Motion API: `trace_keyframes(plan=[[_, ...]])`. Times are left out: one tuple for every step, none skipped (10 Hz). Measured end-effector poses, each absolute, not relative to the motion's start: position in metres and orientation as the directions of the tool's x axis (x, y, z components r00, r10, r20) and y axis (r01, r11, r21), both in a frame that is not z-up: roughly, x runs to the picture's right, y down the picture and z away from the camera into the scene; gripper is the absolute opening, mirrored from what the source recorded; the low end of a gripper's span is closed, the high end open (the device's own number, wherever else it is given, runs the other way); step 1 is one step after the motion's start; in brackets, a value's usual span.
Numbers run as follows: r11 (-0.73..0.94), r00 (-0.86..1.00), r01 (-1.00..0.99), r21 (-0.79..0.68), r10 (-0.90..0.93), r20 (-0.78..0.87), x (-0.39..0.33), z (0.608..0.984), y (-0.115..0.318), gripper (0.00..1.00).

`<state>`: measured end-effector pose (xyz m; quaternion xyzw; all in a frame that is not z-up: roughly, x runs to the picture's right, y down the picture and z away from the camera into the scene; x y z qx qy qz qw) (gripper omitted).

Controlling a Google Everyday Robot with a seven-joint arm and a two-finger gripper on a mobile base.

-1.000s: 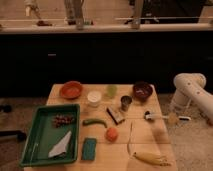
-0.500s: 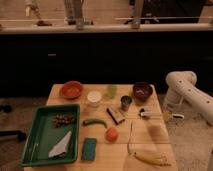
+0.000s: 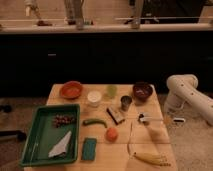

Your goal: Wipe table surface with brush

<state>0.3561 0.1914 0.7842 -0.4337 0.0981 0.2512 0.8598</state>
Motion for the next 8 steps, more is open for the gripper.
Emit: trace_keyframes(plan=[[0.494, 0.846, -0.53, -0.689, 0.356, -0.396, 0.368, 0.783, 0.191, 0.0], [0.49, 0.836, -0.547, -0.679, 0.367, -0.409, 0.377, 0.784, 0.189, 0.0], [0.487, 0.825, -0.564, -0.667, 0.377, -0.421, 0.385, 0.788, 0.185, 0.0], [0.485, 0.816, -0.576, -0.657, 0.385, -0.431, 0.387, 0.792, 0.18, 0.0], [0.483, 0.807, -0.589, -0.648, 0.39, -0.443, 0.389, 0.797, 0.176, 0.0], [0.483, 0.798, -0.602, -0.635, 0.393, -0.457, 0.39, 0.805, 0.169, 0.0], [0.486, 0.798, -0.603, -0.633, 0.391, -0.46, 0.387, 0.808, 0.166, 0.0], [0.489, 0.799, -0.601, -0.632, 0.387, -0.46, 0.381, 0.812, 0.162, 0.0]])
